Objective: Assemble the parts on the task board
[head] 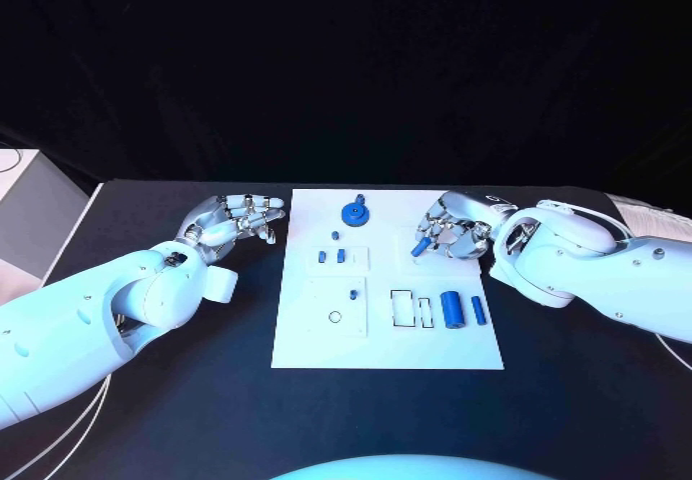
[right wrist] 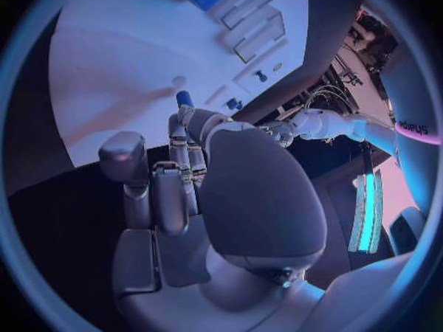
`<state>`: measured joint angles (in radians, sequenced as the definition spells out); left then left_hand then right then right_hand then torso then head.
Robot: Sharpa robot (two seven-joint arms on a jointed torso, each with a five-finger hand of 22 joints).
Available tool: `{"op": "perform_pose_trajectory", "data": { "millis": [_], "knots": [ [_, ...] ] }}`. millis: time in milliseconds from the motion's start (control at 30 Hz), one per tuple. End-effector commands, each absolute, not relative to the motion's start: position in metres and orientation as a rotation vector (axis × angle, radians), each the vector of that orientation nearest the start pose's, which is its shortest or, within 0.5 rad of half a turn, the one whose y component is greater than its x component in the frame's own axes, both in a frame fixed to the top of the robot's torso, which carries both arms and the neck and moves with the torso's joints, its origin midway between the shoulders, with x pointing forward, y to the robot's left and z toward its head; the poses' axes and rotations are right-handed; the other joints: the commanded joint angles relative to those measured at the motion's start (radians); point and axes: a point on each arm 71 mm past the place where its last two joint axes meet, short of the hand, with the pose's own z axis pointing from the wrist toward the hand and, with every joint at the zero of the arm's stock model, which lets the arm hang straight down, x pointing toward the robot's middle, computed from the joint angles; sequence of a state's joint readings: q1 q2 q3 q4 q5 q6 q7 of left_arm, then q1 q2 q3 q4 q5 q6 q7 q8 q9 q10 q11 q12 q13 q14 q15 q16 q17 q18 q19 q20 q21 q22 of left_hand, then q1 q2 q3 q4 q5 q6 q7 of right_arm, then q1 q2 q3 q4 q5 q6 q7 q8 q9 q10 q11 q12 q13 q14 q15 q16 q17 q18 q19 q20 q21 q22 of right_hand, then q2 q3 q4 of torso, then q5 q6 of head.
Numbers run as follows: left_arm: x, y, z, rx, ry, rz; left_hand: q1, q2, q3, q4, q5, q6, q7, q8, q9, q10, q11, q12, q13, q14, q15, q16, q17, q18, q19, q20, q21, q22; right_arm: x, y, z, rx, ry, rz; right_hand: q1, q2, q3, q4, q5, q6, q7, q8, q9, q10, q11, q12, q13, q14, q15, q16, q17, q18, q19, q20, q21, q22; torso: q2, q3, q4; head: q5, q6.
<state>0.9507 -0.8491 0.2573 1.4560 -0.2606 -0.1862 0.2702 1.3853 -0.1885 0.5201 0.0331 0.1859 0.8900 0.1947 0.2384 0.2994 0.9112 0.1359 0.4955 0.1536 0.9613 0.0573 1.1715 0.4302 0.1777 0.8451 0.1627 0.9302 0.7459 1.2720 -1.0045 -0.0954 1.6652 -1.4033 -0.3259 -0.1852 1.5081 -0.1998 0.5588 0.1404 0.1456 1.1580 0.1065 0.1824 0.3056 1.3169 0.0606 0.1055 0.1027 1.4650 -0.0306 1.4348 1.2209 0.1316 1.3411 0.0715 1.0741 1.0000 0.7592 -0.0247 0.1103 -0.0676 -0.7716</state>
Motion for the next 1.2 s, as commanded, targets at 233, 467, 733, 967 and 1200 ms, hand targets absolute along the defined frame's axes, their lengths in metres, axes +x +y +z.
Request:
{"op": "perform_pose_trajectory", "data": {
  "millis": [233, 467, 733, 967, 1200],
  "knots": [
    [0.491, 0.232, -0.202, -1.057, 1.482, -1.552, 0.004, 0.008, -0.002, 0.001, 0.005, -0.005, 0.001, 0.005, 0.000, -0.006, -0.001, 0.003, -0.002, -0.001, 0.008, 0.003, -0.001, 0.006, 0.009, 0.000, -0.003, -0.002, 0.458, -0.236, -0.143, 0.036, 1.714, 0.658, -0.012, 0.002, 0.008, -0.006, 0.005, -0.003, 0.006, 0.023, 0.068, 0.033, -0.022, -0.010, 0.002, 0.039, -0.007, 0.004, -0.002, -0.014, 0.000, -0.007, -0.001, 0.000, 0.000, -0.0004, -0.0007, 0.001, 0.004],
    [0.491, 0.230, -0.202, -1.055, 1.480, -1.555, 0.006, 0.008, -0.002, 0.001, 0.005, -0.005, 0.001, 0.006, 0.000, -0.008, -0.001, 0.004, -0.002, -0.001, 0.008, 0.003, -0.001, 0.006, 0.009, 0.000, -0.004, -0.002, 0.444, -0.205, -0.136, -0.084, 1.666, 0.712, -0.015, 0.002, 0.011, -0.010, 0.004, -0.005, 0.006, 0.024, 0.070, 0.033, -0.022, -0.012, 0.003, 0.039, -0.007, 0.004, 0.000, -0.014, 0.000, -0.007, 0.000, 0.001, 0.001, 0.0005, -0.0026, 0.008, 0.003],
    [0.491, 0.229, -0.201, -1.053, 1.480, -1.560, 0.007, 0.008, -0.001, 0.000, 0.005, -0.005, 0.001, 0.006, 0.000, -0.008, -0.001, 0.005, -0.002, -0.001, 0.008, 0.004, -0.001, 0.006, 0.009, 0.000, -0.004, -0.002, 0.421, -0.163, -0.139, -0.296, 1.570, 0.736, -0.020, 0.002, 0.015, -0.014, 0.000, -0.006, 0.006, 0.026, 0.073, 0.034, -0.022, -0.014, 0.004, 0.040, -0.006, 0.007, 0.005, -0.016, 0.003, -0.007, 0.007, 0.009, -0.001, -0.0011, -0.0007, 0.019, -0.001],
    [0.491, 0.228, -0.201, -1.052, 1.470, -1.559, 0.008, 0.009, -0.001, 0.000, 0.005, -0.005, 0.001, 0.007, 0.000, -0.008, -0.001, 0.006, -0.001, -0.002, 0.008, 0.004, -0.001, 0.006, 0.010, 0.000, -0.004, -0.002, 0.400, -0.131, -0.147, -0.449, 1.500, 0.758, -0.027, 0.003, 0.020, -0.021, -0.009, -0.009, 0.006, 0.029, 0.078, 0.035, -0.022, -0.017, 0.006, 0.041, -0.006, 0.008, 0.009, -0.016, 0.003, -0.007, 0.009, 0.014, 0.000, -0.0002, -0.0010, 0.042, -0.006],
    [0.491, 0.228, -0.200, -1.048, 1.461, -1.568, 0.006, 0.005, -0.004, 0.001, 0.005, -0.007, 0.002, 0.008, 0.000, -0.008, -0.001, 0.009, -0.001, -0.002, 0.008, 0.004, -0.001, 0.006, 0.011, 0.000, -0.005, -0.003, 0.388, -0.111, -0.157, -0.555, 1.460, 0.758, -0.031, 0.003, 0.023, -0.024, -0.015, -0.010, 0.005, 0.031, 0.081, 0.036, -0.022, -0.019, 0.007, 0.041, -0.007, 0.008, 0.009, -0.017, 0.004, -0.007, 0.011, 0.017, 0.000, 0.0003, -0.0024, 0.053, -0.013]
  ]
}}
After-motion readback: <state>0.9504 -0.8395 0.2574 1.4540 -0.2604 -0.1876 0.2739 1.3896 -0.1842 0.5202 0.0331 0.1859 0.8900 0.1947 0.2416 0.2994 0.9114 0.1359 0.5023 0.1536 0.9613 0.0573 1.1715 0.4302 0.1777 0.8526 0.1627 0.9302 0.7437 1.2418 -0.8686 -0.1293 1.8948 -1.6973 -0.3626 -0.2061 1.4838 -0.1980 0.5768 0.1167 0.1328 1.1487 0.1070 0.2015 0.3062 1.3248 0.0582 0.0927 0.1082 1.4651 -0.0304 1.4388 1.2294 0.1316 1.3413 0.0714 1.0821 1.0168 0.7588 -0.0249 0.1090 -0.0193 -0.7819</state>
